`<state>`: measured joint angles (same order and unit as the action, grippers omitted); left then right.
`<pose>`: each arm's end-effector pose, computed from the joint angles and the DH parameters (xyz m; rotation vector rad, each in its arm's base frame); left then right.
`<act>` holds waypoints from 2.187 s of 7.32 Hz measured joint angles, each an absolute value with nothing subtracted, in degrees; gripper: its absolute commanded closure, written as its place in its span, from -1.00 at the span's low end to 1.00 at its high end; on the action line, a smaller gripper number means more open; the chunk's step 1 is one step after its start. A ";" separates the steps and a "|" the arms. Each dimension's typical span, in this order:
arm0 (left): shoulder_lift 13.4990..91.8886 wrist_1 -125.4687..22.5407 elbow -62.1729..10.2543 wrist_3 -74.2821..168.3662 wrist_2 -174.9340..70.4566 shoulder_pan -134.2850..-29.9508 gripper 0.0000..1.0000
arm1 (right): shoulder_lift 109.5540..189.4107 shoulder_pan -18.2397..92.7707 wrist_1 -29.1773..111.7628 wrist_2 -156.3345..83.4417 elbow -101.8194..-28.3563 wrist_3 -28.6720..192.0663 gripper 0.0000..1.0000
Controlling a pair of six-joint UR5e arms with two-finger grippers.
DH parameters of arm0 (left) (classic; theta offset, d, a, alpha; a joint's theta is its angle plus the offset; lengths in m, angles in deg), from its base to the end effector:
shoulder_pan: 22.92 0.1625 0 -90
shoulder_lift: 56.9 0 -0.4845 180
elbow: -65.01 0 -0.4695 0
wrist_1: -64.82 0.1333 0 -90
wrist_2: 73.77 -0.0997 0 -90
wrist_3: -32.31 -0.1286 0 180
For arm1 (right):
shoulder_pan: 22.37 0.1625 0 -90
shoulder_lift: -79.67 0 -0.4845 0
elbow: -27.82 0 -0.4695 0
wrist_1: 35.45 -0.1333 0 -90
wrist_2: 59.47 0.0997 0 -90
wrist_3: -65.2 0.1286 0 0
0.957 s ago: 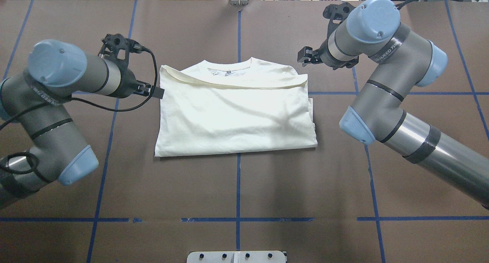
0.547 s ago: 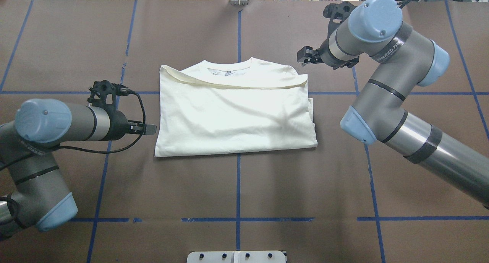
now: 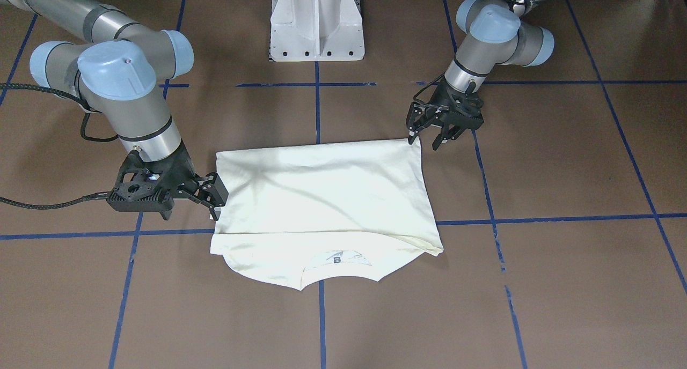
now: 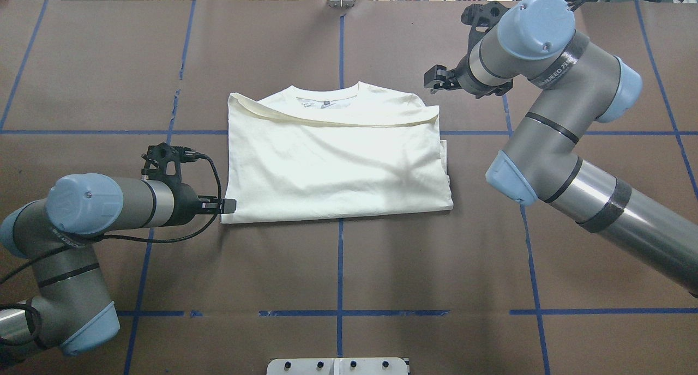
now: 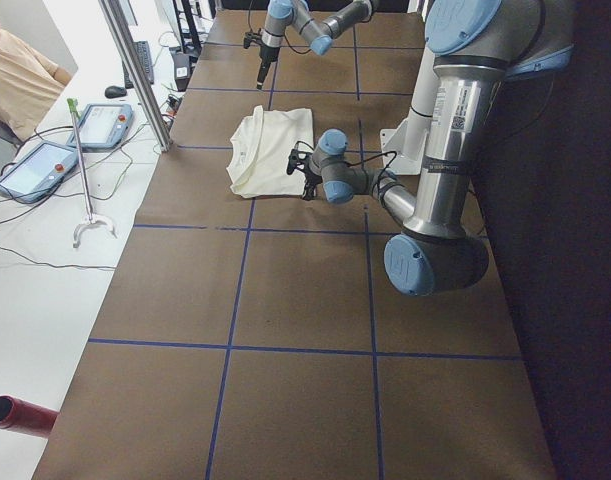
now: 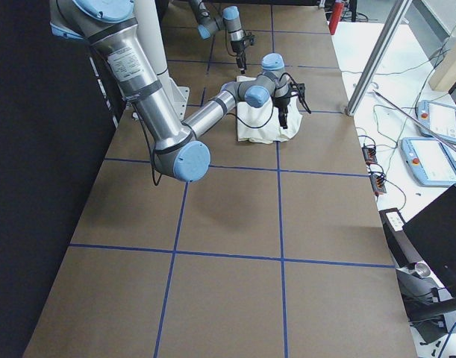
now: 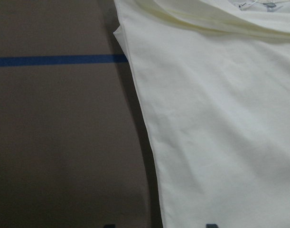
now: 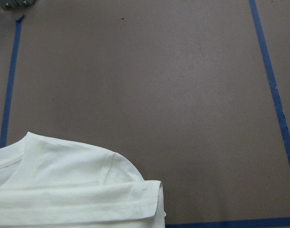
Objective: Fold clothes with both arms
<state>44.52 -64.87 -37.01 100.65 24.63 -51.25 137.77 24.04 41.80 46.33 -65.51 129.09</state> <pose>0.5488 -0.4260 0.4192 0.3455 1.0520 -0.0235 -0.4792 -0.6459 0.3118 0.2833 -0.8255 0.2161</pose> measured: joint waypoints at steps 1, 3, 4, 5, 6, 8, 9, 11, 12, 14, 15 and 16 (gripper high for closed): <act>45.00 -64.90 -36.72 101.20 24.54 -50.69 -0.33 | 137.77 24.04 41.80 46.30 -65.50 129.09 -1.00; 45.27 -64.91 -36.55 102.01 24.20 -49.72 -0.21 | 137.82 24.04 41.80 46.27 -65.50 129.11 -1.00; 45.29 -64.89 -36.45 102.23 23.58 -49.09 -0.20 | 137.85 24.04 41.80 46.27 -65.50 129.15 -1.00; 45.31 -64.87 -36.33 102.31 23.11 -48.46 -0.12 | 137.85 24.04 41.80 46.27 -65.47 129.15 -1.00; 45.31 -64.87 -36.25 102.47 22.90 -48.14 0.08 | 137.86 24.04 41.80 46.26 -65.45 129.14 -1.00; 45.32 -64.81 -36.14 102.86 22.53 -47.61 1.00 | 137.92 24.04 41.80 46.26 -65.44 129.19 -1.00; 45.25 -64.75 -36.16 102.84 21.77 -47.45 1.00 | 137.93 24.04 41.80 46.26 -65.44 129.23 -1.00; 44.81 -64.60 -36.74 101.19 20.65 -47.98 1.00 | 137.94 24.04 41.80 46.27 -65.51 129.38 -1.00; 44.76 -64.40 -36.74 97.36 20.49 -50.06 1.00 | 137.97 24.04 41.80 46.26 -65.59 129.54 -1.00; 45.85 -64.01 -32.89 86.25 20.77 -59.45 1.00 | 137.97 24.04 41.80 46.26 -65.81 129.80 -1.00; 49.30 -64.05 -27.04 81.00 20.85 -64.78 1.00 | 137.93 24.04 41.80 46.26 -65.87 129.87 -1.00; 55.97 -64.15 -18.08 77.30 20.83 -69.10 1.00 | 137.87 24.04 41.80 46.25 -65.91 129.93 -1.00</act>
<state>55.97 -64.15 -18.08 77.30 20.83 -69.10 137.87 24.04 41.80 46.25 -65.91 129.93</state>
